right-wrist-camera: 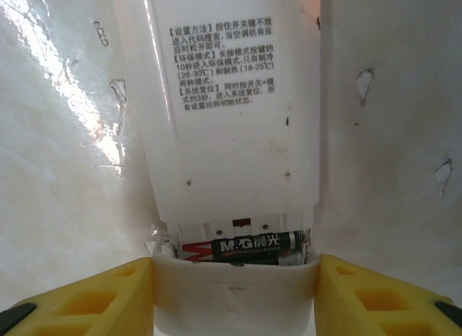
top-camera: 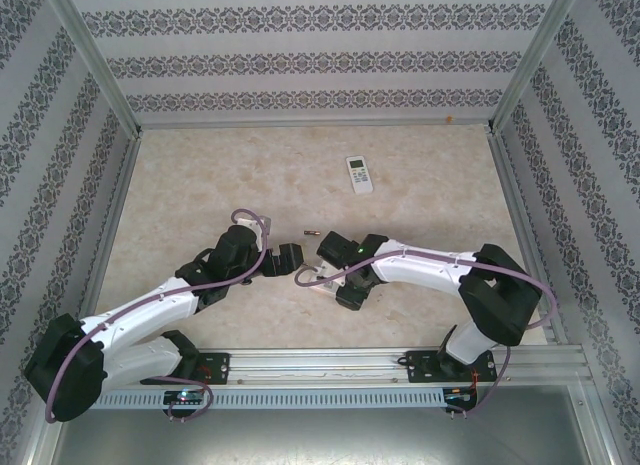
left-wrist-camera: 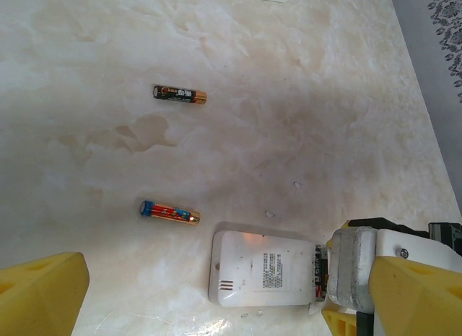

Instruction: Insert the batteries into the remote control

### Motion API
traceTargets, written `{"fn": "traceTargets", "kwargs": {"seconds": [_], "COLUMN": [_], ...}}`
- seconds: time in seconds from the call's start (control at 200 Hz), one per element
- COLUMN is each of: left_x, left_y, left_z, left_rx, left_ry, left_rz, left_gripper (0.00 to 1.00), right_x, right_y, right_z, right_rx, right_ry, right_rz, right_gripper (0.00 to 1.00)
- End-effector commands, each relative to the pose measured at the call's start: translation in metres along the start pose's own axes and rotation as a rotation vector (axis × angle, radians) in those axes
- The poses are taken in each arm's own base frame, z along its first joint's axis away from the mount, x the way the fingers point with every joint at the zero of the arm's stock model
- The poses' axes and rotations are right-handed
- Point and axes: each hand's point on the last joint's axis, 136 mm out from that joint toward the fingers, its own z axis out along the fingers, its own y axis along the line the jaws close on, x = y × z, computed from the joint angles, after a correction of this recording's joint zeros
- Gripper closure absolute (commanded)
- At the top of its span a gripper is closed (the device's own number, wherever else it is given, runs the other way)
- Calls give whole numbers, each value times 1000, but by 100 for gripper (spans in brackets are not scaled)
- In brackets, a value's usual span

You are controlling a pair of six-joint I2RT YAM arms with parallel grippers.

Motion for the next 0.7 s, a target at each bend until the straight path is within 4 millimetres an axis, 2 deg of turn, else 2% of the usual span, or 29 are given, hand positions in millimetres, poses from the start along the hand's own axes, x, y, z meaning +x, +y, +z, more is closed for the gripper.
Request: {"fn": "traceTargets", "kwargs": {"seconds": [0.0, 0.13, 0.29, 0.405, 0.49, 0.694], "left_x": [-5, -5, -5, -3, 0, 12], "left_y": [0, 1, 0, 1, 3, 5], "left_z": [1, 3, 6, 8, 11, 17], "left_rx": [4, 2, 8, 6, 4, -5], "left_ry": [-21, -19, -14, -6, 8, 76], "left_rz": [-1, 0, -2, -5, -7, 1], "left_gripper": [0, 0, 0, 0, 0, 0], "right_x": [-10, -9, -7, -7, -11, -22], "right_y": [-2, -7, -3, -6, -10, -18], "right_z": [0, 6, 15, 15, 7, -33], "right_rx": [14, 40, 19, 35, 57, 102], "right_ry": [-22, -4, 30, 40, 9, -157], "right_rz": [-26, -40, -46, -39, -28, 73], "right_gripper": [47, 44, 40, 32, 29, 20]}}
